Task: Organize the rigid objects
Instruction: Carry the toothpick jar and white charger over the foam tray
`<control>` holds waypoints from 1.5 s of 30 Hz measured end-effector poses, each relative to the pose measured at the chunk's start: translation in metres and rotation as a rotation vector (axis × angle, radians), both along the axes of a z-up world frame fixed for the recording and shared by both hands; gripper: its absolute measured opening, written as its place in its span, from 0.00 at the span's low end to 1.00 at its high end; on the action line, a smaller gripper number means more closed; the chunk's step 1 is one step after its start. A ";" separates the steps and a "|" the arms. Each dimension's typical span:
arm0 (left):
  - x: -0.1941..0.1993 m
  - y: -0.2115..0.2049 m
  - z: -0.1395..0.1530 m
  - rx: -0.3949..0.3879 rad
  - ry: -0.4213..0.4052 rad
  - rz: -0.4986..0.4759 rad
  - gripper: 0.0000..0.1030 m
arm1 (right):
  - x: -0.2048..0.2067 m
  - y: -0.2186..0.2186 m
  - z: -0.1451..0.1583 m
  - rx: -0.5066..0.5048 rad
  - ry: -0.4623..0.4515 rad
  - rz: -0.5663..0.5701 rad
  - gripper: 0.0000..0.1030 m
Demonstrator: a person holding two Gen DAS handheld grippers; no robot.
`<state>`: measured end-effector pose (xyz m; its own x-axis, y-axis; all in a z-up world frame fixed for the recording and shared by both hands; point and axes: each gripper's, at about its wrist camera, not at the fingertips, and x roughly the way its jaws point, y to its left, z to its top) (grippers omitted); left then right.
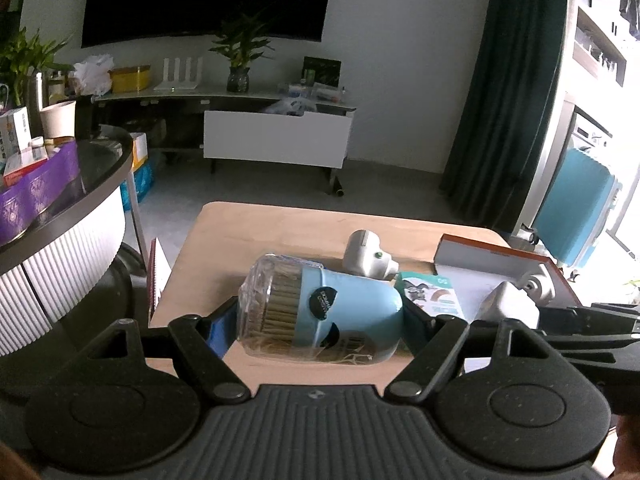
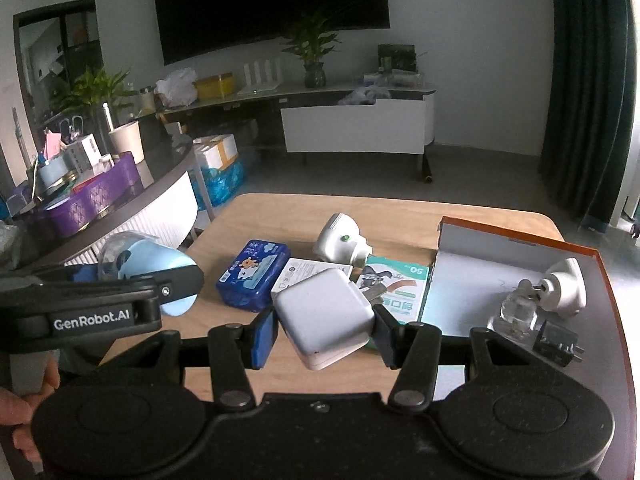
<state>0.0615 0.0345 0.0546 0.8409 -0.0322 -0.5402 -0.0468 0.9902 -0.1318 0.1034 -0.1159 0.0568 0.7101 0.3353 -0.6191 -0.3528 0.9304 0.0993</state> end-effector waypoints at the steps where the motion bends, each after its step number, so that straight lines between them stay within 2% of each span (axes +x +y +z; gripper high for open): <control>1: 0.000 -0.001 0.000 0.001 -0.001 -0.002 0.79 | -0.001 -0.001 0.001 0.000 -0.002 -0.001 0.61; 45: 0.004 -0.037 -0.002 -0.003 -0.002 -0.115 0.79 | -0.011 -0.049 0.012 0.008 -0.033 -0.121 0.61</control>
<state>0.0659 -0.0023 0.0528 0.8326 -0.1302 -0.5383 0.0675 0.9886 -0.1346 0.0927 -0.1647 0.0693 0.7656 0.2503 -0.5927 -0.2408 0.9657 0.0967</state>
